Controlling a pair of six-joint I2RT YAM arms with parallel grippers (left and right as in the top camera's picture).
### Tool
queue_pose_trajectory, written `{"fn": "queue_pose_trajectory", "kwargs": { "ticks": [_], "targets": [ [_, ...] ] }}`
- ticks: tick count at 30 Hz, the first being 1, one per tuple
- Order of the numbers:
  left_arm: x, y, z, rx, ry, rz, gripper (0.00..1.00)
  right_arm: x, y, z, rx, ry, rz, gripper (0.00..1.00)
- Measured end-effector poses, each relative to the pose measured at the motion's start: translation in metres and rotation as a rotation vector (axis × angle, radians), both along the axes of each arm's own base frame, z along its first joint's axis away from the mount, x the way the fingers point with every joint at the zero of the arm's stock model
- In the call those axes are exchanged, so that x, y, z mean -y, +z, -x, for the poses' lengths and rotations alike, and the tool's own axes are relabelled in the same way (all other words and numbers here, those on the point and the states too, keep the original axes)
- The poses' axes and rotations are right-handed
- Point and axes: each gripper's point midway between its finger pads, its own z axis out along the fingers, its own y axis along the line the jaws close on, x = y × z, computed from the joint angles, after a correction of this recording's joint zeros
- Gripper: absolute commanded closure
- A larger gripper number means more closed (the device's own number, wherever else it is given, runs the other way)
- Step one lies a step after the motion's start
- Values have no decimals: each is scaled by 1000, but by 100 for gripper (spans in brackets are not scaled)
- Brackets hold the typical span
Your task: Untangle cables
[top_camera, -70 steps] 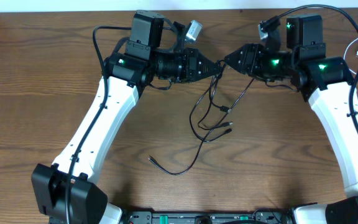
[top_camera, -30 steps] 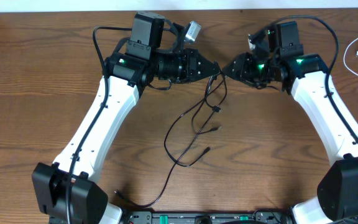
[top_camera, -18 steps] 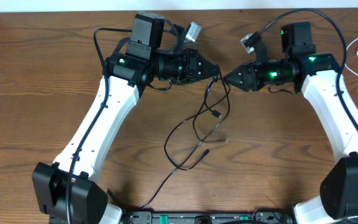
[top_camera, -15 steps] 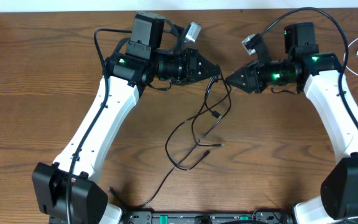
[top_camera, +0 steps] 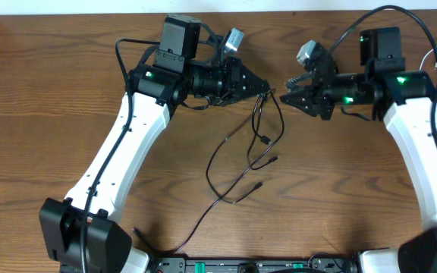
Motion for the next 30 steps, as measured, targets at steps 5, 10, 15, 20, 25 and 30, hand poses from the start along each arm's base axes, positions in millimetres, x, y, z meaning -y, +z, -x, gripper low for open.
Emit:
{"fn": "queue_pose_trajectory", "kwargs": {
  "ticks": [5, 10, 15, 20, 25, 30],
  "targets": [
    [0, 1, 1, -4, -5, 5, 93, -6, 4, 11, 42, 61, 7, 61],
    [2, 5, 7, -15, -37, 34, 93, -15, 3, 15, 76, 105, 18, 67],
    [4, 12, 14, -29, -79, 72, 93, -24, -7, 2, 134, 122, 56, 73],
    [5, 16, 19, -37, -104, 94, 93, -24, -16, -14, 158, 92, 89, 78],
    [5, 17, 20, -39, -113, 102, 93, -23, -16, -17, 157, 78, 92, 82],
    [5, 17, 20, -39, -113, 102, 92, -23, -15, -18, 158, 72, 90, 99]
  ]
}}
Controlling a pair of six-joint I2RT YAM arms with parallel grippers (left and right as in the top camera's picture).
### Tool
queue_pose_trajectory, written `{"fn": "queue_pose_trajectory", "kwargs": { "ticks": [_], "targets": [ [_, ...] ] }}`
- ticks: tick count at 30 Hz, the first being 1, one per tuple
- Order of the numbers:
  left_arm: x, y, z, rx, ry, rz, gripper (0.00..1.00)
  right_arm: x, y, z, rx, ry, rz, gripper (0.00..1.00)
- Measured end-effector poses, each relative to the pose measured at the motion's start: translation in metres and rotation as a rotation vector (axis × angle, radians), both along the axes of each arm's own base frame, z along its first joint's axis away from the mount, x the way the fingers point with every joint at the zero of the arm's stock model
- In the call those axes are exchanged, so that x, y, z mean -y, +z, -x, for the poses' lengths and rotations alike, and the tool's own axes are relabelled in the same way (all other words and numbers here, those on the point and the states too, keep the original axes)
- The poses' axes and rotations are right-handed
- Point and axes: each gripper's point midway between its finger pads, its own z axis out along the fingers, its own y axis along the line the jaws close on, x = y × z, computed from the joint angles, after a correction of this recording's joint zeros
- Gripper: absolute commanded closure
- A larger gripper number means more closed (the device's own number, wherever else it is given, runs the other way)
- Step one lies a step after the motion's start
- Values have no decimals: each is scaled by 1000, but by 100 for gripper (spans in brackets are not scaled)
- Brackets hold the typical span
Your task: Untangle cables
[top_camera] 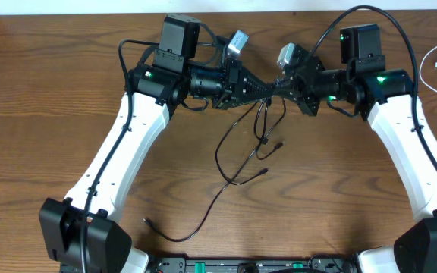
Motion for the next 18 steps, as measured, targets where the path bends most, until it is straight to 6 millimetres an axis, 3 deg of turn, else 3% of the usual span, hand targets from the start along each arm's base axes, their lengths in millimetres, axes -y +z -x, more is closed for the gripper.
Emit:
{"fn": "queue_pose_trajectory", "kwargs": {
  "ticks": [8, 15, 17, 18],
  "targets": [
    [0, -1, -2, 6, 9, -7, 93, 9, -1, 0, -126, -85, -41, 99],
    [-4, -3, -8, 12, 33, -17, 93, 38, -37, 12, -409, -339, 82, 99],
    [-7, -3, -10, 12, 41, -17, 93, 44, -44, 15, -448, -384, 117, 91],
    [-8, -3, -11, 12, 44, -16, 93, 48, -47, 15, -457, -409, 136, 80]
  ]
}}
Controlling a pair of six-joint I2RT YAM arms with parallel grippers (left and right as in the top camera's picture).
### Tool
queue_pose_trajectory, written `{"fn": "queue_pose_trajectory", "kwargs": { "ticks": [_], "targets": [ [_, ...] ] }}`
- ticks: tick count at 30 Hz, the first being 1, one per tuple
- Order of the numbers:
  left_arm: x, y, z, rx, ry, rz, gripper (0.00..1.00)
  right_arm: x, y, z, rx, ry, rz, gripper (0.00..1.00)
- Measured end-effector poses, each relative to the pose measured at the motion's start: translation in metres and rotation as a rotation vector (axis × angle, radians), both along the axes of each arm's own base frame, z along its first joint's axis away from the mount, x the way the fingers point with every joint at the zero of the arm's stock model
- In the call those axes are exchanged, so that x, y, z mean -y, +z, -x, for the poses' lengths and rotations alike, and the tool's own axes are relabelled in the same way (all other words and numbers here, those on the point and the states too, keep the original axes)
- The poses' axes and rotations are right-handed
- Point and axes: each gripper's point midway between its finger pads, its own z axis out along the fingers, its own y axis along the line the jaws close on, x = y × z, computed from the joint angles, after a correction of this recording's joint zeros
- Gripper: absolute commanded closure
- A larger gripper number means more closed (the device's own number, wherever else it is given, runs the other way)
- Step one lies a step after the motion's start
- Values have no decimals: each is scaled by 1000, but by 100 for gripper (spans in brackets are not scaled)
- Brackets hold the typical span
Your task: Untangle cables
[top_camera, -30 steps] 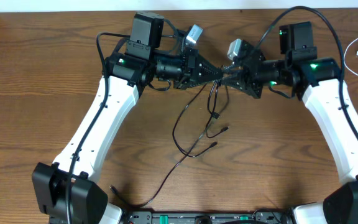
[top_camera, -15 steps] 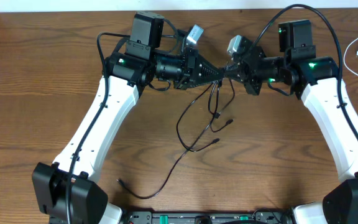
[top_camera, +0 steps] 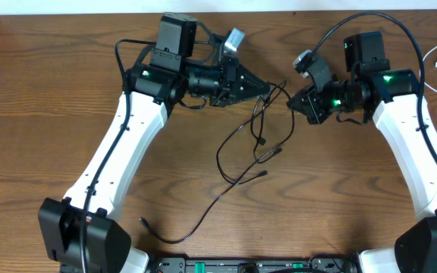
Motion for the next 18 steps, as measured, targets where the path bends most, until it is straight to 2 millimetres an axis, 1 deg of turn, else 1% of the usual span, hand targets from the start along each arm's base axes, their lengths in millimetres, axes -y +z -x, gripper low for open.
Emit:
{"fn": "queue_pose_trajectory", "kwargs": {
  "ticks": [1, 2, 4, 6, 8, 10, 11, 12, 13, 14, 16, 18],
  "targets": [
    [-1, 0, -1, 0, 2, 2, 93, 2, -1, -1, -5, -16, 12, 67],
    [-2, 1, -1, 0, 3, 3, 93, 5, -2, -4, 0, -34, 27, 52],
    [-3, 1, -2, 0, 6, 4, 92, 10, -2, -10, 4, -72, 33, 40],
    [-3, 1, -2, 2, 5, 4, 92, 13, 0, -15, -5, -123, 16, 32],
    [-3, 1, -2, 13, 2, 4, 92, 15, 5, -21, -11, -164, -16, 31],
    [-3, 1, -2, 35, -4, 5, 93, 15, 17, -30, -15, -217, -88, 45],
    [-3, 1, -2, 51, -9, 6, 93, 15, 23, -35, -26, -255, -128, 48],
    [-3, 1, -2, 69, -13, 6, 93, 16, 28, -39, -42, -298, -167, 48],
    [-3, 1, -2, 90, -19, 6, 93, 18, 31, -42, -64, -340, -194, 42],
    [-3, 0, -1, 133, -33, 6, 93, 19, 34, -45, -102, -398, -231, 38],
    [-4, -2, 1, 191, -56, 0, 93, 17, 38, -49, -139, -457, -273, 33],
    [-5, -5, 4, 244, -80, -6, 93, 12, 40, -50, -176, -498, -307, 33]
  ]
}}
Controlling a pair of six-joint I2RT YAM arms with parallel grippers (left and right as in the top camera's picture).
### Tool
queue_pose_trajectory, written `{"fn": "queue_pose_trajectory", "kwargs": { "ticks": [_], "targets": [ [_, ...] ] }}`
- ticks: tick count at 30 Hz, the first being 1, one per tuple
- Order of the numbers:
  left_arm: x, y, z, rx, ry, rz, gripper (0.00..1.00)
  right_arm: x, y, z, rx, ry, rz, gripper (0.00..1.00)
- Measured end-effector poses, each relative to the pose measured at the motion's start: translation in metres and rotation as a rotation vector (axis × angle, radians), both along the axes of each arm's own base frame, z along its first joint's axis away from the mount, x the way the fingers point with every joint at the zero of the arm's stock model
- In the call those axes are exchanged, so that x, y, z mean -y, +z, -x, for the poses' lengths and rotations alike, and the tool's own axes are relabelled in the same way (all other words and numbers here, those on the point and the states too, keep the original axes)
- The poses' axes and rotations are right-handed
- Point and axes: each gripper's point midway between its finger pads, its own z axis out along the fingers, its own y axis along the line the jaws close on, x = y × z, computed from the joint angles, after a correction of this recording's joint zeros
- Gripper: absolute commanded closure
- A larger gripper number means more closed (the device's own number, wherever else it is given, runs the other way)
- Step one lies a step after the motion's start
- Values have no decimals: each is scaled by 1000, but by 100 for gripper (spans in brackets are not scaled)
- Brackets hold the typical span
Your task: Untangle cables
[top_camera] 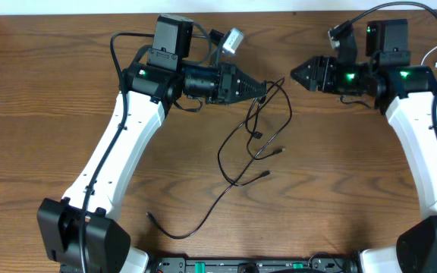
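A tangle of thin black cables point(256, 136) lies mid-table, with loops, small plugs and one long tail running to the front left point(154, 221). My left gripper point(263, 89) is shut on the top of the tangle, holding a strand just off the wood. A loop point(288, 110) bulges out to the right of it. My right gripper point(294, 73) hovers up and to the right, apart from the cables. Its fingers come together to a point with nothing visible between them.
A white cable lies coiled at the table's right edge, behind the right arm. The table's far edge point(279, 10) runs close behind both wrists. The arm bases and a black bar point(249, 265) stand along the front edge.
My right gripper has moved up and right, away from the loop beside the left gripper. The left gripper still holds the tangle. The cables barely shifted.
At first my right gripper stood open just right of the left gripper, which held the tangle. Then the two grippers met tip to tip. After that the right one was lower right, with a loop drawn out rightward. Now it sits clear of the cables.
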Motion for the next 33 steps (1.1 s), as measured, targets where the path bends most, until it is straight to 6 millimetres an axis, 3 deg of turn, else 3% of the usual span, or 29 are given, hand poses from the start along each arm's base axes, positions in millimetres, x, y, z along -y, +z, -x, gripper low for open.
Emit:
{"fn": "queue_pose_trajectory", "kwargs": {
  "ticks": [8, 16, 21, 26, 28, 29, 30, 31, 32, 33],
  "targets": [
    [-9, -24, -2, 63, 26, -116, 93, -45, -16, 11, -160, 29, -112, 34],
    [-27, -57, -11, 40, 125, -311, 93, -56, -27, 15, -229, 64, -156, 38],
    [-30, -63, -13, 68, 132, -354, 93, -61, -28, 11, -214, 71, -165, 38],
    [-22, -65, -8, 105, 99, -367, 93, -72, -47, 0, -244, 60, -183, 41],
    [-20, -67, -6, 116, 91, -378, 93, -80, -55, -4, -250, 64, -191, 48],
    [-19, -67, -5, 122, 89, -384, 93, -87, -59, -8, -246, 71, -197, 59],
    [-18, -68, -5, 125, 87, -389, 92, -92, -62, -10, -244, 72, -203, 78],
    [-18, -69, -5, 128, 87, -394, 93, -97, -66, -13, -243, 76, -207, 91],
    [-18, -69, -5, 130, 88, -399, 93, -99, -68, -15, -241, 74, -211, 99],
    [-18, -70, -5, 129, 89, -402, 93, -101, -71, -16, -245, 71, -214, 99]
  ]
}}
